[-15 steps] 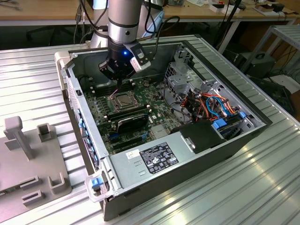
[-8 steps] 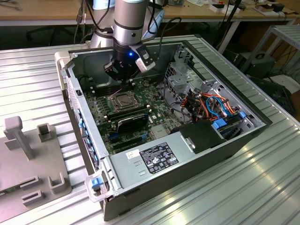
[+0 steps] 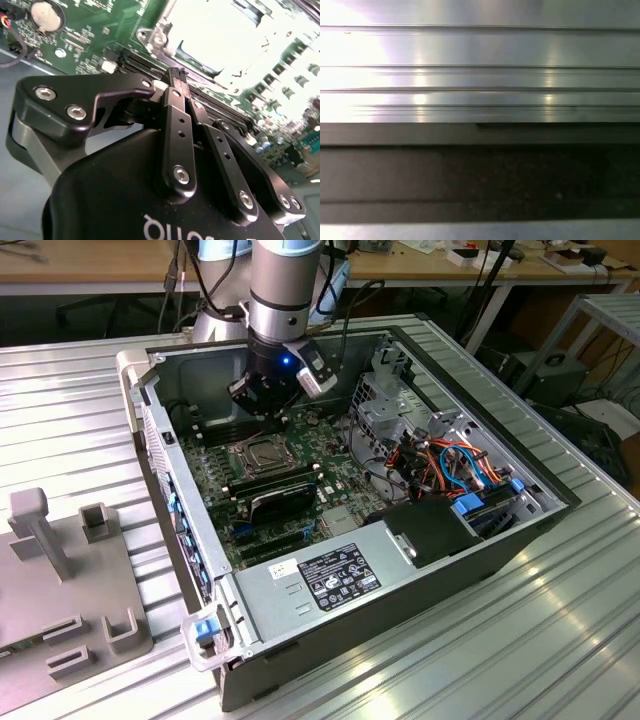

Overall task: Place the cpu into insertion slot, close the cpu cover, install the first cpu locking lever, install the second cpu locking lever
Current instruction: 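Install the first cpu locking lever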

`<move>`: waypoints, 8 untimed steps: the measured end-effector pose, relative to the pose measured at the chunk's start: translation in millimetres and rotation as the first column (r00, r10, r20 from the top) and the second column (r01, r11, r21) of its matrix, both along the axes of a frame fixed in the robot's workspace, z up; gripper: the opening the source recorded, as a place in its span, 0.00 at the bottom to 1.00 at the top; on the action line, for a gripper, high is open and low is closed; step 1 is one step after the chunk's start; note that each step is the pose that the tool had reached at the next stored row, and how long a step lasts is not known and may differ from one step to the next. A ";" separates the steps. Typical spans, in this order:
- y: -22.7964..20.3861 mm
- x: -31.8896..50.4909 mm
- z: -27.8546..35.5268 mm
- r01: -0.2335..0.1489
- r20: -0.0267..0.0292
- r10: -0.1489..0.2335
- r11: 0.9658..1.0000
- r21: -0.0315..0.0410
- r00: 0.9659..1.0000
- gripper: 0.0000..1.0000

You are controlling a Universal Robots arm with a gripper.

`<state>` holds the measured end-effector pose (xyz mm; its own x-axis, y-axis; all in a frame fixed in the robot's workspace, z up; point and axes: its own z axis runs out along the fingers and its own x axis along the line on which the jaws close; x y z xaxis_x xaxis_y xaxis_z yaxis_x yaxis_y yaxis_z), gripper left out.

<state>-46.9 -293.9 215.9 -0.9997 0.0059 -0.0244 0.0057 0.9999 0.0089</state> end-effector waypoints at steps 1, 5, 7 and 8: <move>0.0 0.4 -1.8 -0.003 0.000 0.003 1.000 0.000 1.000 0.11; -0.1 0.5 -8.7 -0.020 -0.001 0.020 1.000 0.000 1.000 0.11; -1.5 0.5 -9.3 -0.027 -0.001 0.027 1.000 0.000 1.000 0.11; -2.0 0.5 -9.3 -0.028 -0.001 0.028 1.000 0.000 1.000 0.11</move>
<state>-46.3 -296.0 206.6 -0.9995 -0.0217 -0.0235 -0.0219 0.9997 0.0091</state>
